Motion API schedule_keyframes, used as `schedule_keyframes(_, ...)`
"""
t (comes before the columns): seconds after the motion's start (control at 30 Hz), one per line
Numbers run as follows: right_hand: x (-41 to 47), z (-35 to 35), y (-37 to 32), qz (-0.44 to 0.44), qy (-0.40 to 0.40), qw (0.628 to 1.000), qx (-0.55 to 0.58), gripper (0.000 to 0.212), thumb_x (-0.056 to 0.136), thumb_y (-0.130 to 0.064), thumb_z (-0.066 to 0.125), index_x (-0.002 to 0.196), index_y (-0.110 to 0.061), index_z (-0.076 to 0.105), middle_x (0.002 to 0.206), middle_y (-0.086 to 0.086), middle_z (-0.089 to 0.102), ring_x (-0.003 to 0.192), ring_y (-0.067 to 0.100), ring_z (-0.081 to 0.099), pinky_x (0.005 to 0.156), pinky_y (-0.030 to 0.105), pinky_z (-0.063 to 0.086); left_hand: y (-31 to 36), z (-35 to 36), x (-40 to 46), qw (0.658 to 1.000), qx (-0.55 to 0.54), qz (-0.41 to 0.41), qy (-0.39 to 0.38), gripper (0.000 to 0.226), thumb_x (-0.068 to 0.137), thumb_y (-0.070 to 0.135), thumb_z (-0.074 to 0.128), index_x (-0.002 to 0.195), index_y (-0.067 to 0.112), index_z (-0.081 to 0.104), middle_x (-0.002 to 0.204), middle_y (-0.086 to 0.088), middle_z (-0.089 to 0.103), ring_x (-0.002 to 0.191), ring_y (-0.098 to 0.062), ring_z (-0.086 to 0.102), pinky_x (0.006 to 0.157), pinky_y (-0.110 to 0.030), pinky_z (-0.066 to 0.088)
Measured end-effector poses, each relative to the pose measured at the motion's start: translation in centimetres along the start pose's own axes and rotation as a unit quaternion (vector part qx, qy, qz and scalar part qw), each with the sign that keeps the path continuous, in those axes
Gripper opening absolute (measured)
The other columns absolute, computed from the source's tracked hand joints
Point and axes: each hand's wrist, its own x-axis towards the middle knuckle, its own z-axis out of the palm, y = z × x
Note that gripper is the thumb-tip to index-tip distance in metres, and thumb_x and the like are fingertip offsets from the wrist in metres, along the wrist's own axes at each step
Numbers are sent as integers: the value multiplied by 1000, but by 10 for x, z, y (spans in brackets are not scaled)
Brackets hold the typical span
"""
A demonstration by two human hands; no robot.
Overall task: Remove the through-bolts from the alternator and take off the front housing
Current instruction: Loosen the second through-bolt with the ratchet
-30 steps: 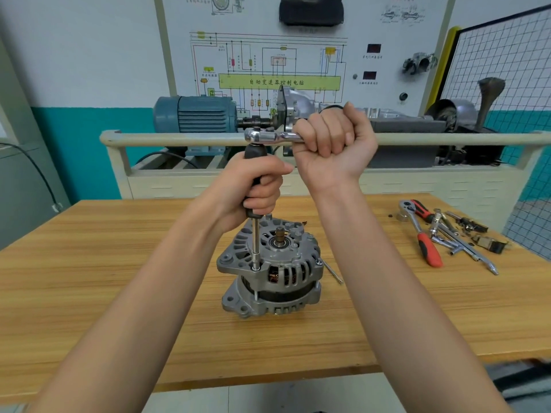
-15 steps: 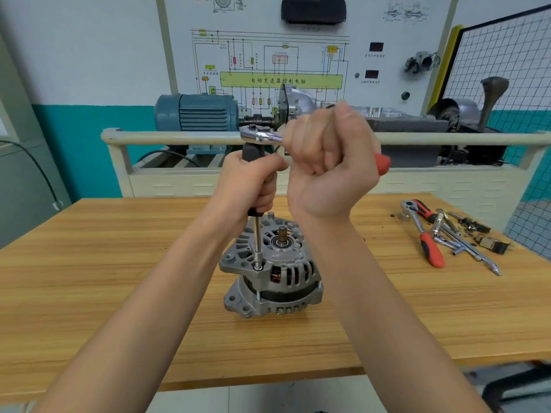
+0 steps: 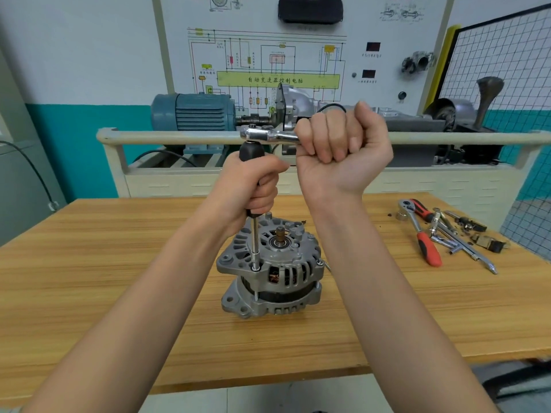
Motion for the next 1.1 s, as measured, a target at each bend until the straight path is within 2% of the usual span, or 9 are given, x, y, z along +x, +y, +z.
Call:
schedule_keyframes(0.1,-15,11,11,-98,-88,980,-147,50,85,-5,36,38,-20,37,35,-6,28,36,10,18,44,27,17,-2,7,0,995,23,18,91,47,86,2,52,50,19,26,37,5,20,29,-10,13,38,-12,16)
schedule_keyframes(0.23,-30,17,22,-196,-131,931,-279,36,81,-9,45,50,-22,31,43,-5,29,40,8,25,46,32,15,-2,11,-3,991,33,37,127,41,68,10,56,38,25,31,36,8,23,30,-8,15,35,-12,17)
schedule_keyframes(0.4,-11,10,5,-69,-117,981,-141,48,85,-5,34,41,-24,27,34,-5,23,36,10,17,44,26,19,1,-2,-4,999,13,18,33,45,83,2,56,47,17,33,36,5,24,29,-10,18,37,-16,21)
schedule_keyframes(0.5,5,0,-6,53,-26,998,7,49,83,-13,38,35,-21,29,31,-3,21,38,12,10,41,23,20,8,-11,-3,994,-20,-41,-98,36,78,15,54,44,17,42,34,4,28,28,-9,22,37,-18,22)
schedule_keyframes(0.6,14,-11,-8,90,55,989,106,47,80,-15,39,34,-15,32,30,-3,24,38,10,8,39,23,18,7,-7,0,988,-17,-70,-136,39,77,17,53,40,17,40,31,5,25,25,-6,19,35,-18,14)
schedule_keyframes(0.7,11,-12,-8,67,62,991,98,46,80,-15,40,35,-16,32,31,-4,24,33,10,12,38,22,20,4,-4,2,992,-20,-68,-100,43,77,16,53,38,19,34,31,6,22,25,-6,16,35,-14,12)
schedule_keyframes(0.87,-7,2,1,-20,-38,998,-54,51,86,-9,37,36,-19,36,33,-6,28,35,11,16,42,24,23,1,1,-1,999,-5,-36,20,54,89,8,47,39,22,32,34,7,20,27,-7,13,35,-11,14)
schedule_keyframes(1.0,-19,14,13,-128,-114,963,-207,43,84,-2,38,47,-24,35,38,-5,27,37,10,23,46,32,15,-1,10,-2,992,15,-3,124,54,86,5,50,39,23,33,35,6,22,29,-9,14,36,-11,15)
schedule_keyframes(1.1,-27,20,21,-205,-142,919,-306,25,82,-8,45,64,-26,45,53,-9,39,42,9,26,48,31,18,-3,12,-3,985,29,19,166,56,83,2,49,33,24,35,35,9,25,29,-7,17,35,-11,16)
